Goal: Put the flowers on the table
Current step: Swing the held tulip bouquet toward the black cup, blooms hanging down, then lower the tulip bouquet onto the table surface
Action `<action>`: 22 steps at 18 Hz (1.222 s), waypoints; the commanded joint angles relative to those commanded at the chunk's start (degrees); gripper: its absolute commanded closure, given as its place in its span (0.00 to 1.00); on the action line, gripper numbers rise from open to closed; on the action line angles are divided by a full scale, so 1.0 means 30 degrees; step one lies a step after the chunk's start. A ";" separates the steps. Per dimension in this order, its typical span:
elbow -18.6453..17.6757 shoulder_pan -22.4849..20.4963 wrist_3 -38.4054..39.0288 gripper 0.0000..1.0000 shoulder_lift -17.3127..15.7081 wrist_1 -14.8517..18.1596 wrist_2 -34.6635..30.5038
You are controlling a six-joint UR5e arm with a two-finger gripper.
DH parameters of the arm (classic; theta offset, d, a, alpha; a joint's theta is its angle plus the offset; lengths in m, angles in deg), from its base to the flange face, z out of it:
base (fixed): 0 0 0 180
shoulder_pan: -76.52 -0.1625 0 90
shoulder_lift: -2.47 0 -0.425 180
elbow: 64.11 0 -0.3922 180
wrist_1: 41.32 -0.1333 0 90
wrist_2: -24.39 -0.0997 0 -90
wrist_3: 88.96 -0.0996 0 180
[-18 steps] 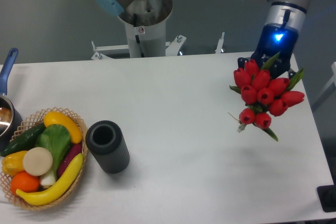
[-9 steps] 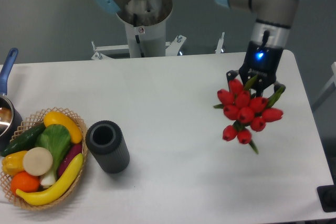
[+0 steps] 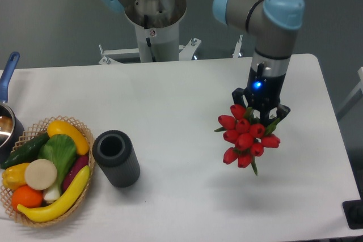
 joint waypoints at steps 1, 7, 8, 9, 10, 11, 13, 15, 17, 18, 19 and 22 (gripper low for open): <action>0.0233 0.0380 -0.0058 0.62 0.0235 0.0000 -0.0966; 0.0558 0.1614 -0.0117 0.62 0.1730 0.0029 -0.3554; 0.0587 0.1701 -0.0117 0.62 0.1934 0.0058 -0.3554; 0.0616 0.1847 -0.0088 0.62 0.2169 0.0059 -0.3583; 0.0645 0.1906 -0.0088 0.62 0.2432 0.0059 -0.3554; 0.0645 0.2023 -0.0059 0.62 0.2638 0.0030 -0.3554; 0.0733 0.2287 0.0116 0.62 0.3164 -0.0029 -0.3379; 0.0821 0.2405 0.0234 0.60 0.3517 -0.0117 -0.3378; 0.0850 0.2434 0.0234 0.58 0.3577 -0.0117 -0.3349; 0.0879 0.2405 0.0234 0.56 0.3577 -0.0146 -0.3349; 0.0967 0.2405 0.0234 0.53 0.3635 -0.0175 -0.3349; 0.1085 0.2405 0.0205 0.33 0.3665 -0.0263 -0.3320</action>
